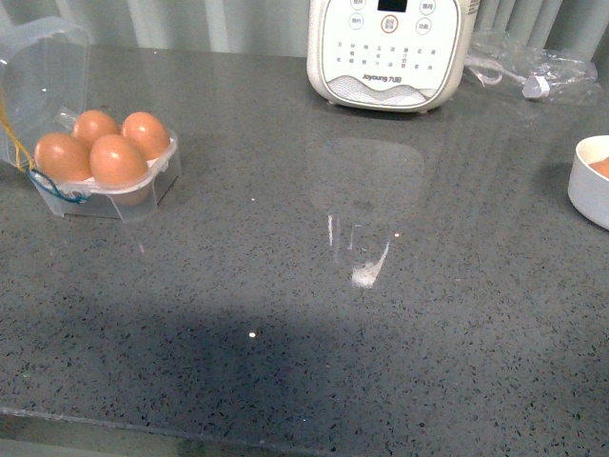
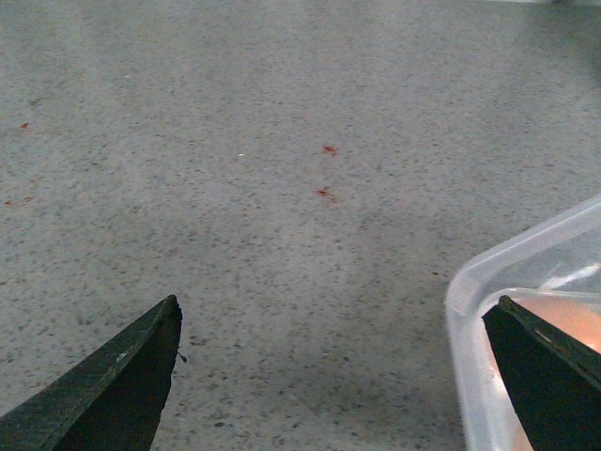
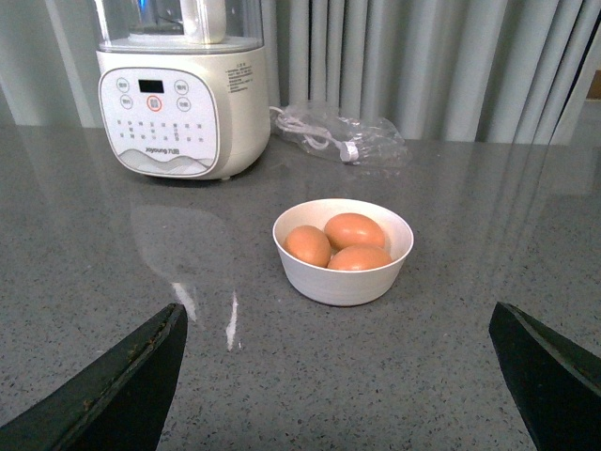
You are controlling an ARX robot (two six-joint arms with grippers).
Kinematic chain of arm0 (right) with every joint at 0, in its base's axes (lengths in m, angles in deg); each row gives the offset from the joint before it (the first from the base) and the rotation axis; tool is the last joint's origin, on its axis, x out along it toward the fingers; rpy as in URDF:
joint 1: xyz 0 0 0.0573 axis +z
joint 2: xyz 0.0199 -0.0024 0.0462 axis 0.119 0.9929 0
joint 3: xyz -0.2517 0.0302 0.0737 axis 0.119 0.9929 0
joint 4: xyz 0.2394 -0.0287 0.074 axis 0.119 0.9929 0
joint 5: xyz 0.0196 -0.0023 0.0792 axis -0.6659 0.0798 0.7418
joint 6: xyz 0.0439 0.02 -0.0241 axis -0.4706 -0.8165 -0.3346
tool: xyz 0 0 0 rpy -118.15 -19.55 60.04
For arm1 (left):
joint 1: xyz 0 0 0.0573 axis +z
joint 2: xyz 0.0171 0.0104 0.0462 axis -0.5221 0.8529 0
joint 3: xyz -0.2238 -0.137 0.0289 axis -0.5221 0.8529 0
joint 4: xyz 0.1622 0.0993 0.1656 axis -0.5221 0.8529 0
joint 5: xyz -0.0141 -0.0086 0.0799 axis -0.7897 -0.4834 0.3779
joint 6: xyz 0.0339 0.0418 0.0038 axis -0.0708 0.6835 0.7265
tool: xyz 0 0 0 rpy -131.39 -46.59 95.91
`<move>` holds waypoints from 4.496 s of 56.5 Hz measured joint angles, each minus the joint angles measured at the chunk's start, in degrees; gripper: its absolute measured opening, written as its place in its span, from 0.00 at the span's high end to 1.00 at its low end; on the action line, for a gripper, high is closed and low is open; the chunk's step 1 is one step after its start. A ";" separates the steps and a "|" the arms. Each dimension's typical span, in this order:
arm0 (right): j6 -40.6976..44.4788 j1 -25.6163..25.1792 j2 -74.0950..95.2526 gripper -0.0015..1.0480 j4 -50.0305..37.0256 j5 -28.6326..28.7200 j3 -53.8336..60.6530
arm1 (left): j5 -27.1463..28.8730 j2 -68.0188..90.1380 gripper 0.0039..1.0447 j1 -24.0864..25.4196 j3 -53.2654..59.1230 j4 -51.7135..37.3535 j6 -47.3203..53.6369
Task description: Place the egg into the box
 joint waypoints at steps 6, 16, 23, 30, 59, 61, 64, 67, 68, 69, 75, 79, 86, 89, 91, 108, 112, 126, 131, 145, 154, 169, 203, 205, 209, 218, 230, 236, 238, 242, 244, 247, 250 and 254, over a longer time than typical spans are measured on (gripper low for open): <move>0.00 0.00 0.00 0.07 0.02 0.00 0.00 | 0.02 -1.81 0.06 -3.17 1.14 0.00 -0.81; 0.02 0.00 0.00 0.07 0.00 0.00 0.00 | -0.70 -4.59 0.06 -8.85 2.43 0.55 -1.95; 0.00 0.00 0.00 0.07 0.00 -0.02 0.00 | -0.90 -6.75 0.06 -13.05 3.74 1.49 -2.01; 0.02 0.00 0.00 0.07 0.00 0.00 0.00 | -0.59 -9.16 0.06 -15.76 4.26 2.23 -2.29; 0.00 0.00 0.00 0.07 0.00 0.00 0.00 | 1.55 -20.83 0.06 -14.23 6.16 6.45 -1.81; 0.00 0.00 0.00 0.07 0.00 0.00 0.00 | 1.44 -21.97 0.06 -13.68 6.62 7.10 -1.81; 0.02 0.00 0.00 0.07 0.02 0.00 0.00 | 1.44 -24.04 0.06 -12.50 7.48 8.63 -1.77; 0.00 0.00 0.00 0.07 0.00 0.00 0.00 | 1.38 -26.34 0.06 -11.17 8.72 9.92 -1.18; 0.00 0.00 0.00 0.07 0.00 -0.02 0.00 | 0.98 -27.47 0.06 -10.56 9.38 10.38 -0.98; 0.00 0.00 0.00 0.07 0.02 -0.02 0.00 | 0.44 -29.00 0.06 -9.77 10.19 11.23 -0.74; 0.02 0.00 0.00 0.07 0.00 0.00 0.00 | -1.97 -36.79 0.06 -5.29 13.11 16.76 -0.02; 0.00 0.00 0.00 0.07 0.00 -0.02 0.00 | -3.69 -40.65 0.06 -2.69 14.16 19.61 0.33; 0.00 0.00 0.00 0.07 0.00 -0.02 0.00 | -4.50 -45.59 0.06 -0.11 16.63 22.08 1.33; 0.00 0.00 0.00 0.07 0.00 -0.02 0.00 | -5.29 -47.84 0.06 0.76 17.90 24.06 1.77; 0.00 0.00 0.00 0.07 0.00 0.00 0.00 | -5.68 -49.20 0.06 1.27 18.73 25.44 2.03; 0.00 0.00 0.00 0.07 0.00 -0.02 0.00 | -7.43 -55.71 0.06 3.54 23.17 30.42 2.73; 0.00 0.00 0.00 0.07 0.00 0.00 0.00 | -7.34 -56.78 0.06 3.56 24.02 30.93 2.91; 0.02 0.00 0.00 0.07 0.02 -0.02 0.00 | -1.05 -63.67 0.27 1.42 34.51 14.25 -2.99; 0.00 0.00 0.00 0.07 0.00 0.04 0.00 | -0.15 -66.27 0.42 0.63 37.18 11.67 -4.83; 0.02 0.00 0.00 0.07 0.00 0.00 0.00 | 3.67 -70.88 0.80 -3.23 41.59 11.87 -6.10; 0.00 0.00 0.00 0.07 0.00 -0.04 0.00 | 10.56 -74.07 0.97 -9.60 43.32 13.00 -6.78; 0.02 0.00 0.00 0.07 0.00 -0.02 0.00 | 10.62 -78.36 0.97 -10.56 45.64 15.06 -6.78; 0.00 0.00 0.00 0.07 0.02 -0.02 0.00 | 10.67 -92.04 0.97 -10.58 47.15 25.77 -6.78; 0.00 0.00 0.00 0.07 0.02 -0.02 0.00 | 10.69 -92.06 0.97 -10.58 47.15 25.77 -6.75; 0.00 0.00 0.00 0.07 0.02 -0.02 0.00 | 10.69 -92.06 0.97 -10.58 47.15 25.77 -6.75; 0.00 0.00 0.00 0.07 0.02 -0.02 0.00 | 10.69 -92.06 0.97 -10.58 47.15 25.77 -6.78; 0.00 0.00 0.00 0.07 0.02 -0.02 0.00 | 10.69 -92.06 0.65 -10.58 47.15 25.79 -6.78; 0.00 0.00 0.00 0.07 0.02 -0.02 0.00 | 10.69 -92.06 0.49 -10.58 47.15 25.79 -6.78; 0.00 0.00 0.00 0.07 0.02 -0.02 0.00 | 10.69 -92.06 0.42 -10.58 47.15 25.79 -6.80; 0.00 0.00 0.00 0.07 0.02 -0.02 0.00 | 10.69 -92.06 0.30 -10.58 47.15 25.79 -6.78; 0.00 0.00 0.00 0.07 0.02 -0.02 0.00 | 10.69 -92.06 0.24 -10.58 47.15 25.79 -6.78; 0.00 0.00 0.00 0.07 0.02 -0.02 0.00 | 10.69 -92.06 0.11 -10.58 47.15 25.79 -6.78; 0.00 0.00 0.00 0.07 0.02 -0.02 0.00 | 10.69 -92.06 0.05 -10.58 47.15 25.79 -6.75; 0.00 0.00 0.00 0.07 0.02 -0.02 0.00 | 10.69 -92.06 0.06 -10.58 47.15 25.79 -6.78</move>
